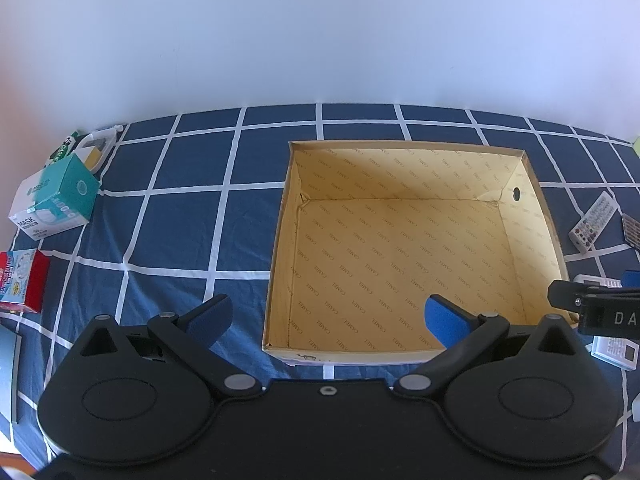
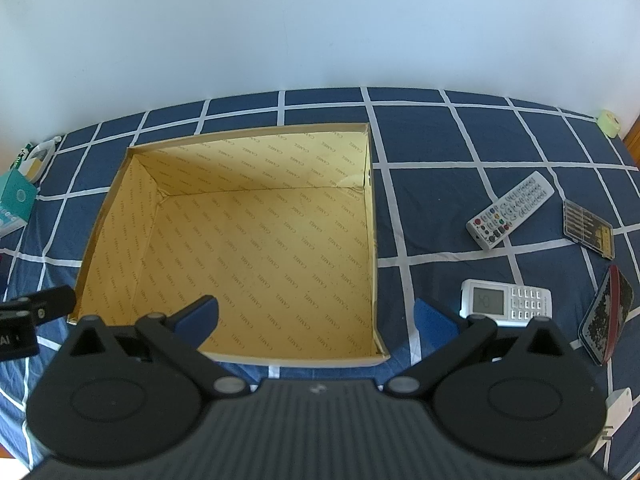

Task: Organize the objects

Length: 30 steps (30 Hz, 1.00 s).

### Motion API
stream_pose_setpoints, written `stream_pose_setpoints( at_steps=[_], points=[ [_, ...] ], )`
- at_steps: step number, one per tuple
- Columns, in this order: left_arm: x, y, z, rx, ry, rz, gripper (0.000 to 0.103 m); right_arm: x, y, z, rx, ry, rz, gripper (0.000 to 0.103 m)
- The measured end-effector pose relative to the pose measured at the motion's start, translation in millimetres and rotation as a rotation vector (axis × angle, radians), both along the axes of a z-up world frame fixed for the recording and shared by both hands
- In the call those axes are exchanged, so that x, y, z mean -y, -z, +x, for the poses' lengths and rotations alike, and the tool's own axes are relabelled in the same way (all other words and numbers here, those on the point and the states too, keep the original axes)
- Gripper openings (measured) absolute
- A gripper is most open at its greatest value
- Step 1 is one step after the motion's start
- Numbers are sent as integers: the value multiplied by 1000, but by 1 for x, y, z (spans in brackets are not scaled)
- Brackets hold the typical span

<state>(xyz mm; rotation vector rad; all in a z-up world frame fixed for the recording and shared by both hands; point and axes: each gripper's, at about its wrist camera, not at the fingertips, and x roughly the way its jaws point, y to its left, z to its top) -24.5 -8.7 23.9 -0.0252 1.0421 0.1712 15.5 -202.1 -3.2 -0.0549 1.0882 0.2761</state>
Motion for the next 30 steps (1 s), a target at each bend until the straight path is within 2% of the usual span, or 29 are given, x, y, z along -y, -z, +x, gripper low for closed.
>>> stream_pose_setpoints(
  at_steps=[15,21,30],
  points=[
    [21,-9,-14,17,13,-5,103,19,-13,-15,27,34,18,103],
    [49,-8,-17,12,66,-11,103,48,-15,-24,23,87,34,103],
    [112,-2,-10,-4,160,-18,103,113,-12,-36,25,178,21,103]
  ],
)
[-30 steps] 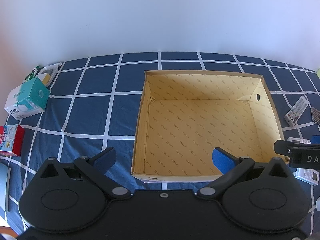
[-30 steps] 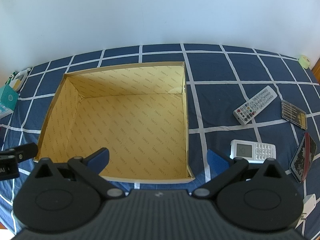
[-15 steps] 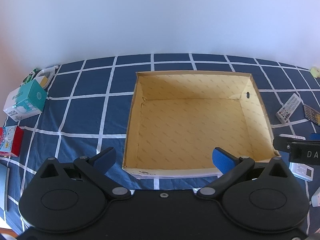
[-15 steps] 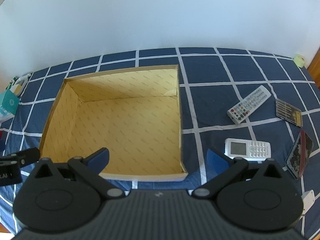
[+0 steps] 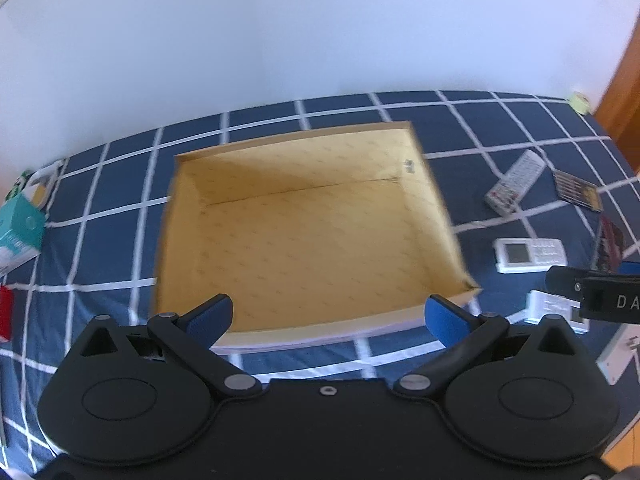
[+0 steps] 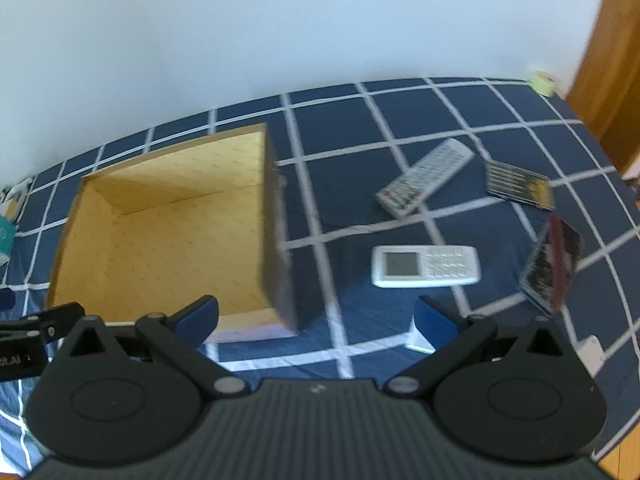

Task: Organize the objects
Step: 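Move the right gripper over the white handheld remote on the bed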

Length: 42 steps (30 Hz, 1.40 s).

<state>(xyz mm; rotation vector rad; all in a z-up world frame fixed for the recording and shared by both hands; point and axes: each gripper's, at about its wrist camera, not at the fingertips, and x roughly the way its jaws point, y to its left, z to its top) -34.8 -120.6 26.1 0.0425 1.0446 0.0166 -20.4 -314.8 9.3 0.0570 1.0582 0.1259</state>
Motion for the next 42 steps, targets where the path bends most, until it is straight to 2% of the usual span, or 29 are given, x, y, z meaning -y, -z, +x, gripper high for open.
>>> stream_pose_setpoints(
  at_steps=[9,23,32,42],
  points=[
    [65,5,15,-9,18,-19,103,74,5,13,-17,52,-1,103],
    [157,31,49,-63,-4,-48,103,161,18,66,-76,2,33,103],
    [189,59,79,-143,3,-29,103,185,41,102,-134,-12,85,103],
    [205,103,121,-245,31,-32,103,183,83,146,-249,-40,159,103]
  ],
)
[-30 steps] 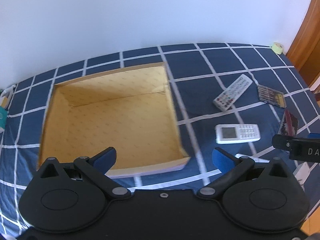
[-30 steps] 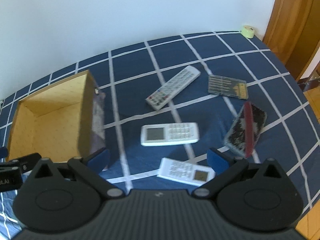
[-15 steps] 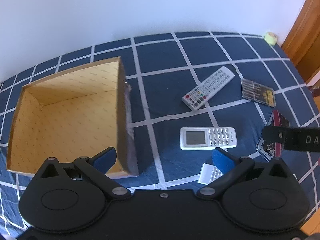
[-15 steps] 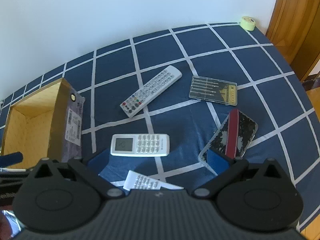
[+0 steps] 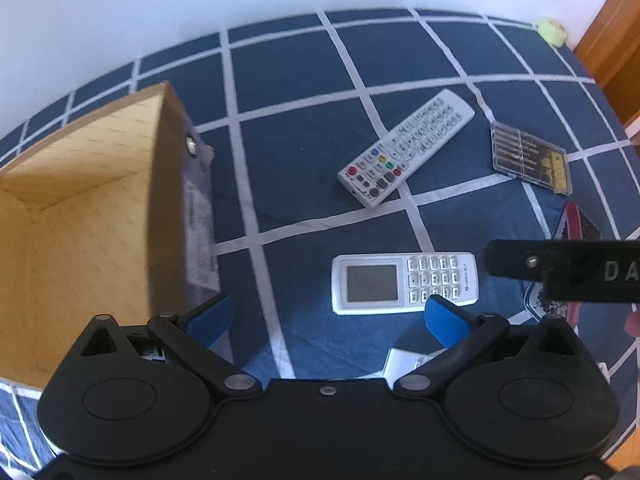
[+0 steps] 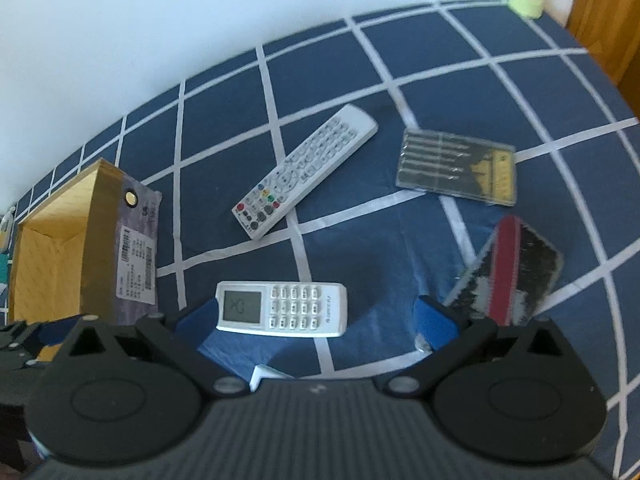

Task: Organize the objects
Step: 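Move the right gripper over the white handheld remote on the bed, then close the right gripper on the white handheld remote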

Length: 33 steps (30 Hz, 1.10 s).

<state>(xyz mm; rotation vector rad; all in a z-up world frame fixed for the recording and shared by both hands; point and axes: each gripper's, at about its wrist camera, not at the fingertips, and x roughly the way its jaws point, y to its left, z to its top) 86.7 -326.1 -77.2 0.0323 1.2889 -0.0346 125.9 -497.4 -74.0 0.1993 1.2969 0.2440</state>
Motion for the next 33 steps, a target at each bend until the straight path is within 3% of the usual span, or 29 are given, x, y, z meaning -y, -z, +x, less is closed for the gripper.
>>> stream_pose_setpoints(
  at_steps=[17,23,25,33],
  points=[
    [0,74,38,-175,31,-89,103,-22,81,40,-210,-28,-13,99],
    [-1,81,40,-189,31,-115,103,-31,89,42,-227,-50,-23,87],
    [-1,83,41,-190,36,-126,103,-34,89,42,-223,-58,-33,79],
    [5,87,41,-204,44,-145,95,-36,93,43,-237,-61,-42,75]
  ],
)
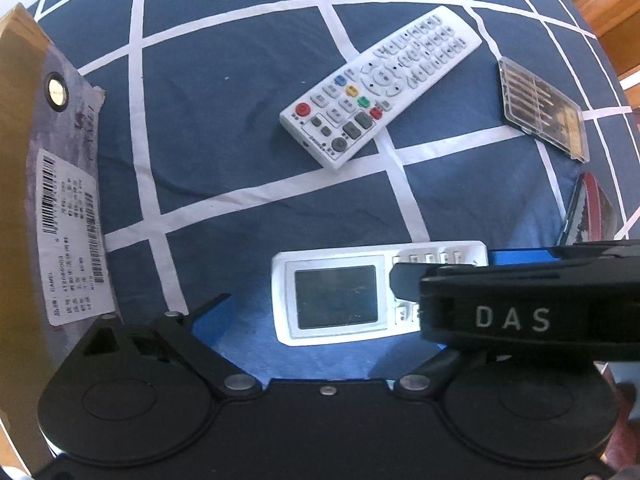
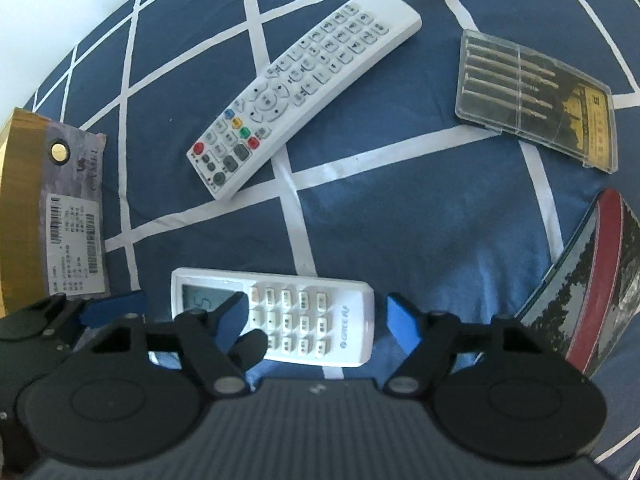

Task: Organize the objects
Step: 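Close the right gripper on the white handheld remote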

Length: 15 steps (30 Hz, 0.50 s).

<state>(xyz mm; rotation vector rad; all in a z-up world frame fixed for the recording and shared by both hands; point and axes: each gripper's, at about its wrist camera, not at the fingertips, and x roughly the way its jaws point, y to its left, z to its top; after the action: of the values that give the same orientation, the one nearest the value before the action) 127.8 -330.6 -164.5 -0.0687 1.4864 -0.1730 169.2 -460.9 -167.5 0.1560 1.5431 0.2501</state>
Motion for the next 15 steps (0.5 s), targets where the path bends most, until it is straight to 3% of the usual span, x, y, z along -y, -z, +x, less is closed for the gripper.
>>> stream_pose_setpoints(
  at_steps=[6,8,15],
  points=[
    [0,1,0,-14,-23,-26,87,-4,1,0,11,-14,-3,69],
    [0,1,0,-20,-31,-52,80,-4,1,0,15,-12,0,69],
    [2,2,-1,-21,-43,-45,80,-2,2,0,23,-12,8,68]
  ],
)
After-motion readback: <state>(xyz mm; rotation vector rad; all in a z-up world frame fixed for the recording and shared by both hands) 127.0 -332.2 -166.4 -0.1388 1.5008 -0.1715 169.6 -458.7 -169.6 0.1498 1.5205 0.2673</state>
